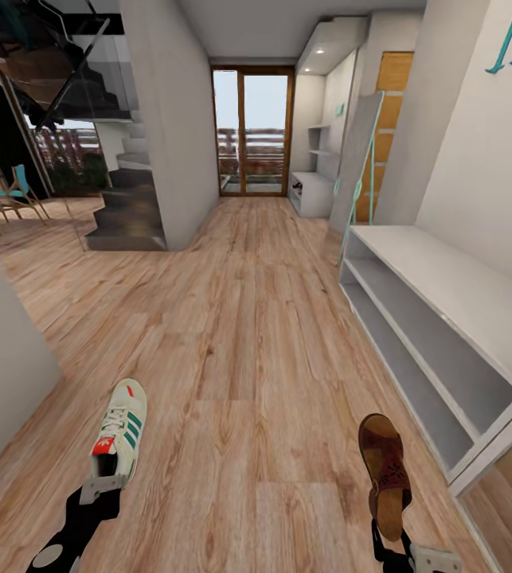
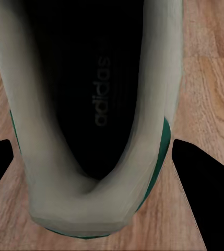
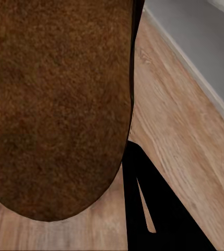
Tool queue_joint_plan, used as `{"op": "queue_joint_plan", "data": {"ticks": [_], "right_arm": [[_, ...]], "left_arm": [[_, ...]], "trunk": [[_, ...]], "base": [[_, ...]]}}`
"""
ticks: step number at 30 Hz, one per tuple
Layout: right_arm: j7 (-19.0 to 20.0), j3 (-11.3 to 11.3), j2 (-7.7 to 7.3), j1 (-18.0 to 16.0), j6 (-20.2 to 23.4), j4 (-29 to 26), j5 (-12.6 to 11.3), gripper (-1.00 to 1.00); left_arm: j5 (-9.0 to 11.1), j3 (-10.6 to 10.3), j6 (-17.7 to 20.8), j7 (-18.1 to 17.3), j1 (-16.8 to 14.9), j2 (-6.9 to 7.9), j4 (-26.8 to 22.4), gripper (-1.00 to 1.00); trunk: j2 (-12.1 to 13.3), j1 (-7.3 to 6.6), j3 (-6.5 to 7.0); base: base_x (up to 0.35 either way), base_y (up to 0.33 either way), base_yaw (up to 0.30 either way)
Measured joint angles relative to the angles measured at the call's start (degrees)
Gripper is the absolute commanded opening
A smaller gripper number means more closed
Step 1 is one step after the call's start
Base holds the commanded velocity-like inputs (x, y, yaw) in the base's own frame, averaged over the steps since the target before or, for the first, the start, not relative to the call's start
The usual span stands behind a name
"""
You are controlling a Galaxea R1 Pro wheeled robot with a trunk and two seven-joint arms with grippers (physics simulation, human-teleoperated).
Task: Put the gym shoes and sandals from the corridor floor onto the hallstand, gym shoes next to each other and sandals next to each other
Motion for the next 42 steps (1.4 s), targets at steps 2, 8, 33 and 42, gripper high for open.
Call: {"op": "queue_joint_plan", "data": {"ticks": [2, 8, 33, 42], "right_arm": [[0.1, 0.1, -0.04, 0.0, 0.0, 0.1, 0.0, -1.0], [0.5, 0.1, -0.98, 0.0, 0.3, 0.1, 0.1, -1.0], [0.3, 0.2, -1.36, -0.1, 0.3, -0.1, 0.1, -1.0], [0.3, 0.2, -1.36, -0.1, 0.3, -0.1, 0.1, -1.0]], "left_arm": [[0.0, 0.0, 0.0, 0.0, 0.0, 0.0, 0.0, -1.0], [0.0, 0.0, -2.1, 0.0, 0.0, -0.01, 0.0, -1.0], [0.1, 0.1, -2.6, 0.0, 0.0, -0.08, 1.1, -1.0], [0.1, 0.1, -2.7, 0.0, 0.0, -0.13, 1.2, -1.0]], "trunk": [[0.0, 0.0, 0.0], [0.0, 0.0, 0.0], [0.0, 0.0, 0.0], [0.0, 0.0, 0.0]], "base": [[0.339, 0.0, 0.0], [0.339, 0.0, 0.0], [0.339, 0.0, 0.0], [0.339, 0.0, 0.0]]}}
